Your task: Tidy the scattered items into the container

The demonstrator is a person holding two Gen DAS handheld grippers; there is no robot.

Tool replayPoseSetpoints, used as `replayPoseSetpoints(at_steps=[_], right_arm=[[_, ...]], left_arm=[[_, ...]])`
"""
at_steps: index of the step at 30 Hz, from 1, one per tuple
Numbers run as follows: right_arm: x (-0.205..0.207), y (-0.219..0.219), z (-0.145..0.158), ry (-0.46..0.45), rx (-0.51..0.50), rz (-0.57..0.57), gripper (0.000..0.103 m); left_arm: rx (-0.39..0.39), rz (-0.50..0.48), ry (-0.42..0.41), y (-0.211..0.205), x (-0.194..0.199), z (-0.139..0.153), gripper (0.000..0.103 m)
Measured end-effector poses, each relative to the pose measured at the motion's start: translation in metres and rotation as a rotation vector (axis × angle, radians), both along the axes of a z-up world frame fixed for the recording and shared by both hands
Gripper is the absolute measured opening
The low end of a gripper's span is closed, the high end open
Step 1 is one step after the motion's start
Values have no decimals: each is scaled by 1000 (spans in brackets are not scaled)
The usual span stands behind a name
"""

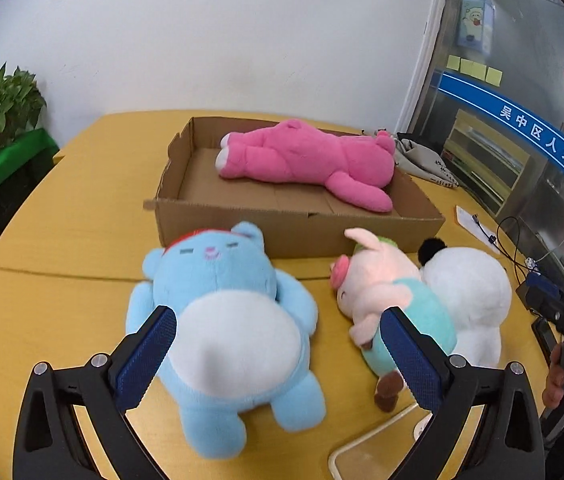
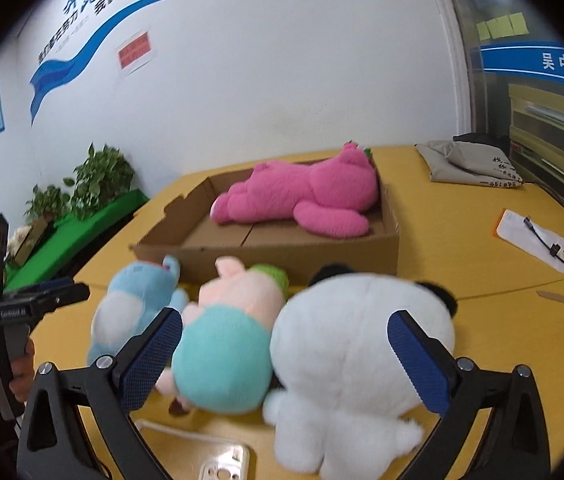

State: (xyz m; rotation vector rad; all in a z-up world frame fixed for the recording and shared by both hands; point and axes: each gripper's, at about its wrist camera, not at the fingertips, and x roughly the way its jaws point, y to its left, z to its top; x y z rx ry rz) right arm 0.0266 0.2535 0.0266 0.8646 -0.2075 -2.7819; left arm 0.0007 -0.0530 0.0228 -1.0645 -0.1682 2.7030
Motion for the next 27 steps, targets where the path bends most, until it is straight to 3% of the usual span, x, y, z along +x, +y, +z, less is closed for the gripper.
replayPoseSetpoints(at_steps=[12, 27], right_arm=[[19, -16, -10, -11, 19, 17, 103], [16, -6, -26, -57, -27, -11, 103]], left_arm=[[-7, -6, 3, 12, 20, -5, 103], [-4, -9, -20, 19, 21, -16, 103]])
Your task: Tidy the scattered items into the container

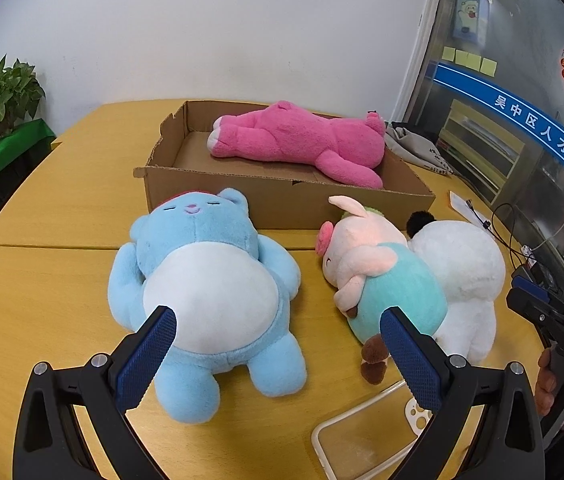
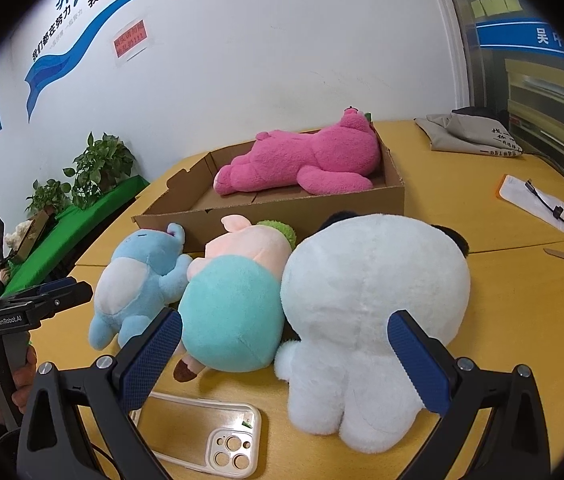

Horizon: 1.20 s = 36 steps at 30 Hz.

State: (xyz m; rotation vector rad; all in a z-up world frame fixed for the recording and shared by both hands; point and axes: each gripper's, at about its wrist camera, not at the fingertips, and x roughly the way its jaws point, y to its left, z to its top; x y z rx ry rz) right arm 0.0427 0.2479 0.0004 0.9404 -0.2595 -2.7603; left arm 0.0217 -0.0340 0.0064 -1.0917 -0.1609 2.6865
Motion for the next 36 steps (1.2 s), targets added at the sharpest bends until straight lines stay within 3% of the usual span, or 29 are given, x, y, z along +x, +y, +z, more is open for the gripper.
replayPoseSetpoints(at_steps=[36], right_arm=[[-8, 11, -16, -34, -50, -8, 103]], left_arm=[[34, 3, -54, -1, -8, -16, 103]])
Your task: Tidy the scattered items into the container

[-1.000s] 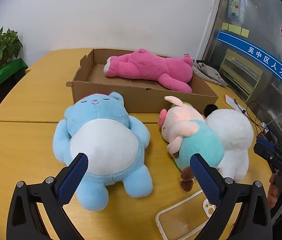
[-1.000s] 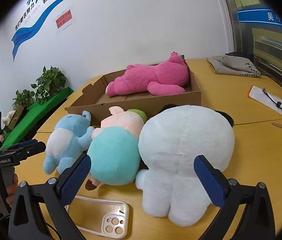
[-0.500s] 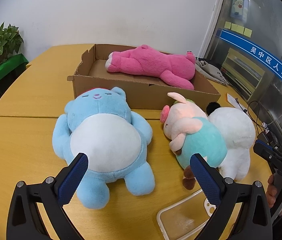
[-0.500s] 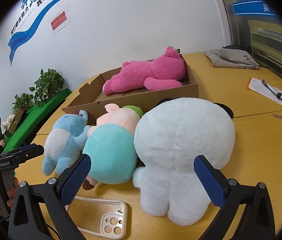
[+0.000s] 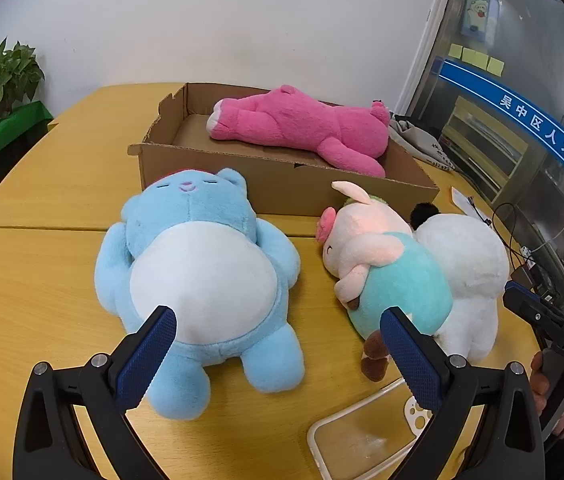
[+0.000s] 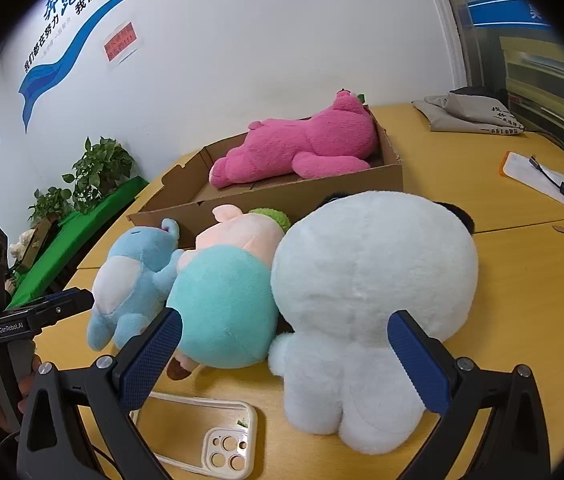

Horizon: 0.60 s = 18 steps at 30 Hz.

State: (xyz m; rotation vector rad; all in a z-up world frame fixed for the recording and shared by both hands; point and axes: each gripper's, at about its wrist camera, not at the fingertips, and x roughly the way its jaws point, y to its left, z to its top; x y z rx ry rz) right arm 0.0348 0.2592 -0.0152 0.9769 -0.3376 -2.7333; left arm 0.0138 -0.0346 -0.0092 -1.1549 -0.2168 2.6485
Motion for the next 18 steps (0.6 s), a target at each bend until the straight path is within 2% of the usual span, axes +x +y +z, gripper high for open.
replayPoseSetpoints(at_steps=[18], right_arm=[[6, 11, -1, 3, -11, -25, 103]], left_arm=[[8, -1, 1, 3, 3, 0, 103]])
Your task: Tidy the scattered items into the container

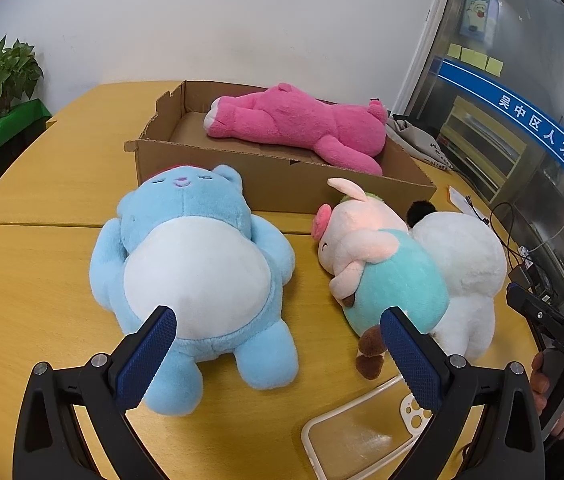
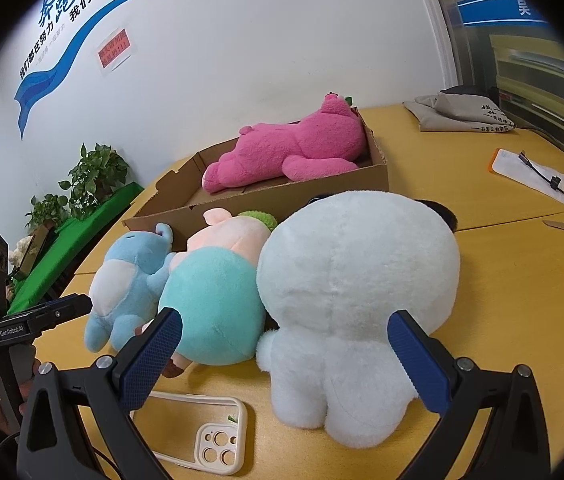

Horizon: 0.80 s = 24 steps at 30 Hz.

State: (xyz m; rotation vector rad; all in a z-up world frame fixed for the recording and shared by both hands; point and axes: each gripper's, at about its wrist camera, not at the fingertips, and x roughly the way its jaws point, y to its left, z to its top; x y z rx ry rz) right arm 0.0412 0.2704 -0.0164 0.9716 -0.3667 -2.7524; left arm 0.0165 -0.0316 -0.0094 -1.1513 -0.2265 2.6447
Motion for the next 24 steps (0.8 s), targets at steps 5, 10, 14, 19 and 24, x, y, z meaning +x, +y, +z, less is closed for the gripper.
replayPoseSetpoints(at_steps=[5, 10, 14, 19, 24], right_arm=[[0, 4, 1, 7, -4, -12, 103], [1, 10, 1, 12, -4, -29, 103], [-1, 17, 0, 4, -4, -52, 103], [-2, 20, -1, 2, 0, -59, 103], [-3, 22, -4, -7, 1, -68, 103]], left_arm=[[0, -2, 4, -1, -1, 0, 103], [2, 1, -1, -2, -2, -1, 103], [10, 0, -5, -3, -3, -3, 103], [15, 0, -1, -4, -3, -3, 103], [22, 4, 2, -5, -2, -2, 103]])
